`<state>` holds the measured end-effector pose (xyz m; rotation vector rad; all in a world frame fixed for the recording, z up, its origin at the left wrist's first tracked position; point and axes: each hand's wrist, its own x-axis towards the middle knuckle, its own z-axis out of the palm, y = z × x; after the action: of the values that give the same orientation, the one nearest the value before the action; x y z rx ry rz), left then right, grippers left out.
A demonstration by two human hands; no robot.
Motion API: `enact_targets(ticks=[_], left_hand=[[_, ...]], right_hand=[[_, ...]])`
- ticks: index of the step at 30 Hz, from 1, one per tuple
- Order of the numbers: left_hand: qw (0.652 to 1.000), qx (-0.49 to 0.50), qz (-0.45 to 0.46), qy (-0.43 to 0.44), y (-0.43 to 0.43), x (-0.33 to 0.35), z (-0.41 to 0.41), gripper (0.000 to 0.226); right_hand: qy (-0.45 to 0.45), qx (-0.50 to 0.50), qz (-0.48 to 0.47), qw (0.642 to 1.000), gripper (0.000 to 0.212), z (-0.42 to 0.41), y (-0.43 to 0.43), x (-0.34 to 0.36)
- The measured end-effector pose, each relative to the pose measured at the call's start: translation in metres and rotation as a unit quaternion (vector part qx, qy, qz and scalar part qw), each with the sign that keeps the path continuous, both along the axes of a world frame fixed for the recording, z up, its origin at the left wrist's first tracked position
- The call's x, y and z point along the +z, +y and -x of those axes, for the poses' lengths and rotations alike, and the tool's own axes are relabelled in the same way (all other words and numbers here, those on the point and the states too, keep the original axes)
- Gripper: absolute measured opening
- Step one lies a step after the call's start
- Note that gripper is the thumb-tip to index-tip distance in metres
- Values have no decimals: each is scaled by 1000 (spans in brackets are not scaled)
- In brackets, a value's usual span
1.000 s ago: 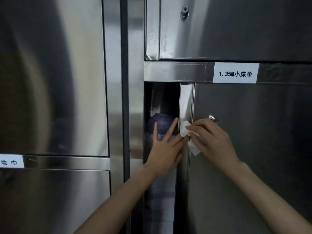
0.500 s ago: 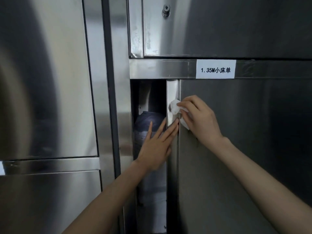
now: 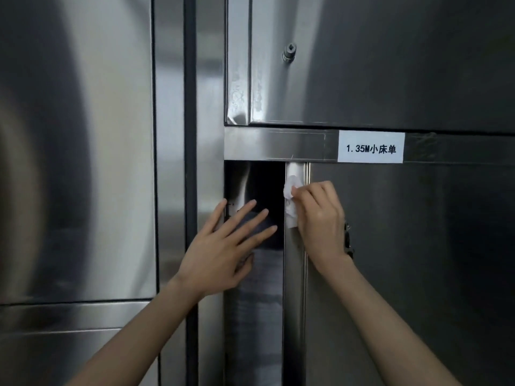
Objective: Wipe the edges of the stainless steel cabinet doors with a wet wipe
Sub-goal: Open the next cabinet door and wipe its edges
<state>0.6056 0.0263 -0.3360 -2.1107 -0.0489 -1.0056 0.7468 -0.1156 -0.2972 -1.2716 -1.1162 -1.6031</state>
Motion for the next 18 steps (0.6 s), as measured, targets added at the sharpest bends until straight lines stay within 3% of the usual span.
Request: enact_targets(ticks=[4,9,13,18], left_hand=[[999,-17,-24,-19,9,-2,-5,67],[999,-21,-39,-19,8,-1,-4,70],[998,-18,-57,-1,8,0,-2,69],[996,-10,-89,14,10,1,1,68]], right_hand=[[14,25,-19,999,7,4,6,15],[122,55,28,991,11,4,9,7],[39,-56,91,994,12,10,-12,-13],[-15,-91,198,976,11,7,-30,31]])
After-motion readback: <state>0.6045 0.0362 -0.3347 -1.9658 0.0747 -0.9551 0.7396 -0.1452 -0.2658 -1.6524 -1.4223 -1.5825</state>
